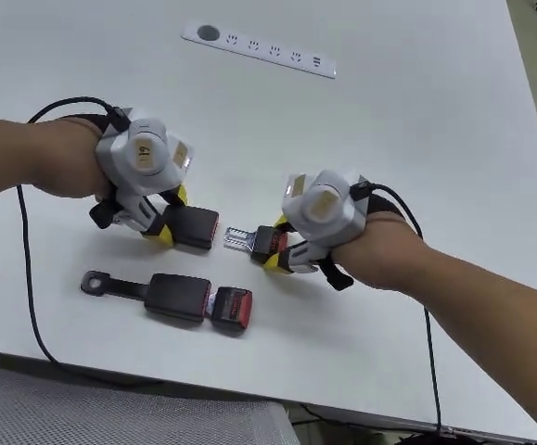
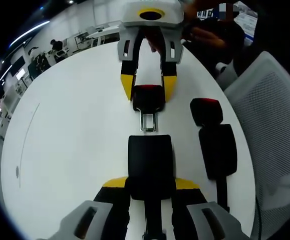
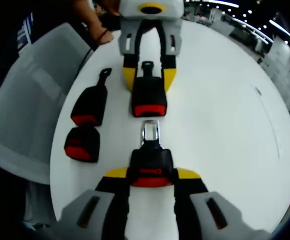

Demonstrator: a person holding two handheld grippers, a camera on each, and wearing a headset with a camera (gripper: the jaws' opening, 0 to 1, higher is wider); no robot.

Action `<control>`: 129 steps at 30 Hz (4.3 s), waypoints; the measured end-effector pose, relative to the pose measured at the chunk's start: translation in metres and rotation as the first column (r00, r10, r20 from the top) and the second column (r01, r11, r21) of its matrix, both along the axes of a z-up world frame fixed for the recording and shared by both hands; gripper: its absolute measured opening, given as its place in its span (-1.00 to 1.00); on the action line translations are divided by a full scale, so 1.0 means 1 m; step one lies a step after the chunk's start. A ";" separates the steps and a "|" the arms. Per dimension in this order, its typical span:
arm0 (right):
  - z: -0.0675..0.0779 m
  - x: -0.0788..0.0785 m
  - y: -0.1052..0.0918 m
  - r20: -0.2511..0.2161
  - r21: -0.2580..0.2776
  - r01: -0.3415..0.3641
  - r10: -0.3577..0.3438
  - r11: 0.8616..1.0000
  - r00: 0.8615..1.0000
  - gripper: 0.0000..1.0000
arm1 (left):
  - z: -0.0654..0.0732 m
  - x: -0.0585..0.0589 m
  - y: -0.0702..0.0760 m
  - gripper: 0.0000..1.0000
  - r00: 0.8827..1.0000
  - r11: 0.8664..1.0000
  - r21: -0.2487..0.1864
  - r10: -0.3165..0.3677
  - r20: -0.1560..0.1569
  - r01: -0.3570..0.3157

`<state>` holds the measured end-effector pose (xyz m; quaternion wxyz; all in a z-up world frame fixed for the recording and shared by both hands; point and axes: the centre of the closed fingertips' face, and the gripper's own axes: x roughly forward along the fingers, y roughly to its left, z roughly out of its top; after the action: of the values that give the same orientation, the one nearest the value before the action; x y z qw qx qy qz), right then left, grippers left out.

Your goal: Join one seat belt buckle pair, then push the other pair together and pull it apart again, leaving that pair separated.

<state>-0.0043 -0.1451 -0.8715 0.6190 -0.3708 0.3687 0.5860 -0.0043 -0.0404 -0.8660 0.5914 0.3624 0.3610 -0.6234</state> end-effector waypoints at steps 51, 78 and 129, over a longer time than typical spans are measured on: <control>0.000 0.002 0.041 0.012 -0.011 0.007 -0.007 1.000 1.000 -0.41 | 0.000 -0.002 -0.001 -0.38 1.000 1.000 -0.011 -0.015 0.005 0.015; 0.000 0.001 0.031 0.008 -0.021 -0.005 0.005 1.000 1.000 -0.38 | 0.000 -0.002 0.000 -0.36 1.000 1.000 -0.003 -0.018 0.009 0.018; -0.001 -0.014 -0.126 -0.012 -0.102 0.046 -0.047 0.994 0.999 -0.31 | 0.000 -0.003 -0.003 -0.34 0.999 0.998 0.040 -0.047 0.019 0.046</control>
<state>-0.0187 -0.2714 -0.8724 0.6101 -0.3889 0.4111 0.5546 -0.0076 -0.0434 -0.8665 0.5731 0.3883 0.3588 -0.6261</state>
